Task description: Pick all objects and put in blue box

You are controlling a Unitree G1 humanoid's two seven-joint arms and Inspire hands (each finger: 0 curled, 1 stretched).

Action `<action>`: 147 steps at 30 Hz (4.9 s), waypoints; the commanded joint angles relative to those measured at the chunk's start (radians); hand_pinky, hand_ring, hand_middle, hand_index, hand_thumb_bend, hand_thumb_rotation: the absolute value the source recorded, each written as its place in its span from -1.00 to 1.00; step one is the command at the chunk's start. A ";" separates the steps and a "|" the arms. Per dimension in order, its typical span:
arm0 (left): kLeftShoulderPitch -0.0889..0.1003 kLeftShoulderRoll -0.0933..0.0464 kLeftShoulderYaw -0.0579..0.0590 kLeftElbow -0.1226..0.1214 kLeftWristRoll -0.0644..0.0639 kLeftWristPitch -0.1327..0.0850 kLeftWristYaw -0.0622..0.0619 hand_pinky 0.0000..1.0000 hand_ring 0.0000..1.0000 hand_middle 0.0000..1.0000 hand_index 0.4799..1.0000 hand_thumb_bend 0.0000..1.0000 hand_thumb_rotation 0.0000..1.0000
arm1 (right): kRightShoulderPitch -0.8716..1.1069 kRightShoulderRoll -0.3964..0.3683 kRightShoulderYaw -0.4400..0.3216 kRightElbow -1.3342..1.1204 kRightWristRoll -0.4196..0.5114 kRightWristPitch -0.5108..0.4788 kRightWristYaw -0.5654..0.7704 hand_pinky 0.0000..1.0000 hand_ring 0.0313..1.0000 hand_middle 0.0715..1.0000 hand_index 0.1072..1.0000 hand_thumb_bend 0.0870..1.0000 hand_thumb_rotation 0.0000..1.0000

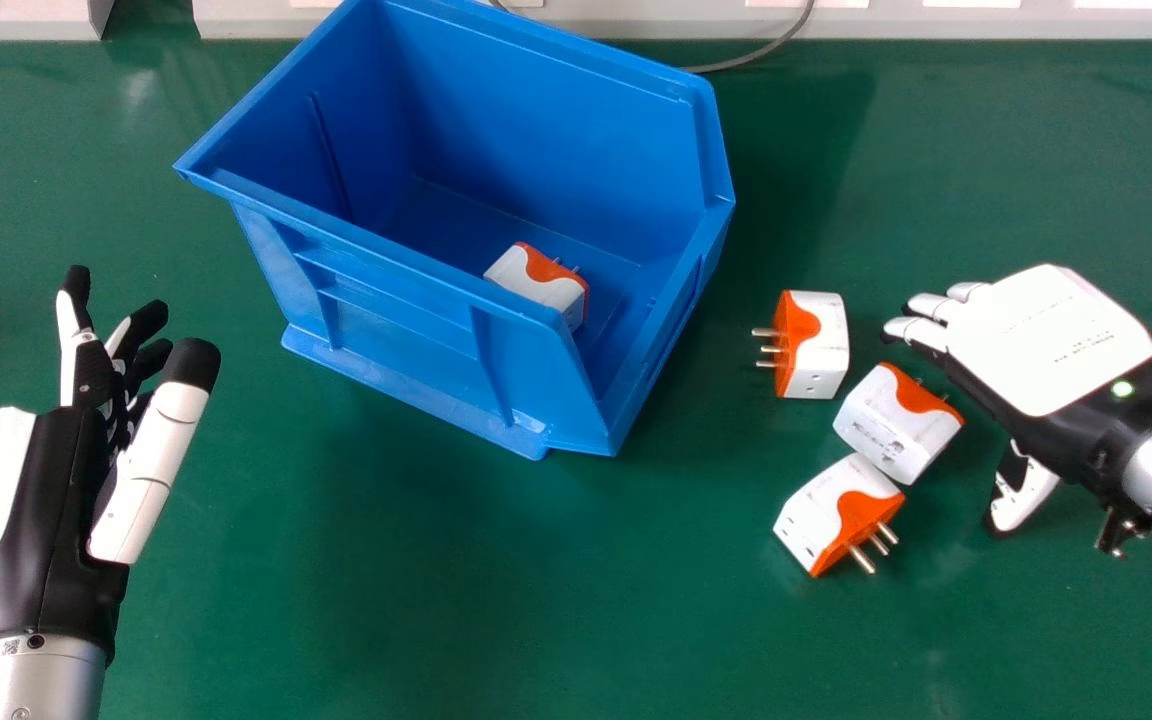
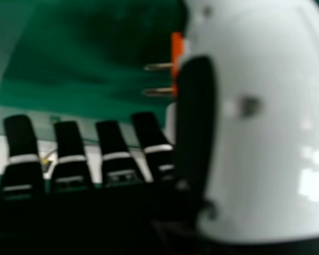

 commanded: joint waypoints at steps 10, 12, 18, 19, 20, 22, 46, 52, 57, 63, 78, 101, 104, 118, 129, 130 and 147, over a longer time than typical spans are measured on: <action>0.015 -0.005 -0.008 -0.055 0.013 0.017 0.014 0.75 0.83 0.88 0.70 0.60 0.85 | -0.053 0.033 0.038 -0.015 -0.005 0.026 0.025 0.42 0.67 0.72 0.61 0.39 -0.58; 0.015 -0.005 -0.009 -0.052 0.012 0.018 0.015 0.75 0.84 0.89 0.70 0.60 0.85 | -0.064 0.031 0.042 -0.024 -0.002 0.018 0.052 0.42 0.66 0.70 0.60 0.39 -0.59; 0.019 -0.007 -0.016 -0.070 0.013 0.033 0.018 0.76 0.84 0.89 0.71 0.60 0.85 | -0.092 0.033 0.050 -0.029 0.011 0.002 0.103 0.42 0.66 0.69 0.59 0.40 -0.59; 0.020 -0.007 -0.017 -0.071 0.012 0.033 0.018 0.76 0.84 0.89 0.71 0.60 0.85 | -0.097 0.035 0.051 -0.026 0.011 -0.001 0.106 0.41 0.65 0.69 0.59 0.40 -0.60; 0.020 -0.007 -0.017 -0.070 0.012 0.033 0.019 0.76 0.84 0.89 0.71 0.60 0.85 | -0.100 0.035 0.052 -0.026 0.011 -0.003 0.111 0.41 0.64 0.68 0.58 0.39 -0.61; 0.020 -0.008 -0.018 -0.070 0.012 0.033 0.022 0.76 0.84 0.89 0.71 0.60 0.85 | -0.110 0.038 0.056 -0.023 0.009 -0.010 0.117 0.40 0.63 0.67 0.57 0.39 -0.62; 0.050 -0.020 -0.029 -0.126 0.010 0.060 0.028 0.76 0.83 0.88 0.70 0.57 0.86 | -0.186 0.104 0.064 0.026 0.041 -0.028 0.209 0.34 0.55 0.60 0.48 0.43 -0.78; 0.054 -0.017 -0.028 -0.128 0.008 0.059 0.026 0.76 0.83 0.88 0.70 0.59 0.86 | -0.195 0.126 0.071 0.075 0.026 -0.021 0.160 0.33 0.55 0.60 0.47 0.40 -0.78; 0.056 -0.016 -0.026 -0.132 0.005 0.061 0.025 0.76 0.83 0.88 0.70 0.59 0.86 | -0.218 0.137 0.099 0.188 -0.002 -0.052 0.013 0.32 0.54 0.58 0.46 0.39 -0.80; 0.055 -0.012 -0.023 -0.134 0.004 0.067 0.023 0.76 0.83 0.88 0.70 0.59 0.86 | -0.264 0.135 0.134 0.269 0.003 -0.066 0.013 0.32 0.54 0.58 0.46 0.39 -0.80; 0.061 -0.006 -0.020 -0.145 0.004 0.074 0.020 0.76 0.83 0.88 0.70 0.59 0.86 | -0.264 0.126 0.159 0.252 -0.002 -0.037 0.015 0.13 0.31 0.35 0.33 0.30 -0.79; 0.069 -0.005 -0.013 -0.154 -0.001 0.074 0.013 0.76 0.83 0.88 0.70 0.59 0.86 | -0.193 0.121 0.105 0.167 0.076 0.002 0.041 -0.49 -0.41 -0.37 0.03 0.08 -0.78; 0.069 -0.004 -0.012 -0.154 0.000 0.075 0.012 0.76 0.83 0.88 0.70 0.59 0.86 | -0.187 0.122 0.103 0.155 0.077 0.012 0.049 -0.49 -0.41 -0.37 0.03 0.08 -0.78; 0.073 -0.006 -0.012 -0.161 -0.001 0.072 0.013 0.76 0.83 0.88 0.70 0.59 0.85 | -0.169 0.109 0.109 0.117 0.079 0.046 0.085 -0.79 -0.78 -0.74 -0.12 -0.05 -0.77; 0.070 -0.004 -0.007 -0.146 -0.001 0.063 0.008 0.76 0.83 0.88 0.70 0.56 0.85 | -0.179 0.093 0.137 0.143 0.037 0.024 0.037 -0.93 -0.90 -0.86 -0.33 -0.10 -0.47; 0.071 -0.005 -0.007 -0.149 -0.002 0.064 0.008 0.76 0.83 0.88 0.70 0.56 0.85 | -0.180 0.094 0.136 0.148 0.038 0.018 0.032 -0.94 -0.91 -0.87 -0.27 -0.09 -0.57; 0.064 -0.008 -0.014 -0.155 0.005 0.081 0.011 0.76 0.83 0.88 0.70 0.56 0.85 | -0.202 0.100 0.124 0.163 0.050 0.024 0.004 -0.03 0.16 0.19 -0.14 -0.09 -0.66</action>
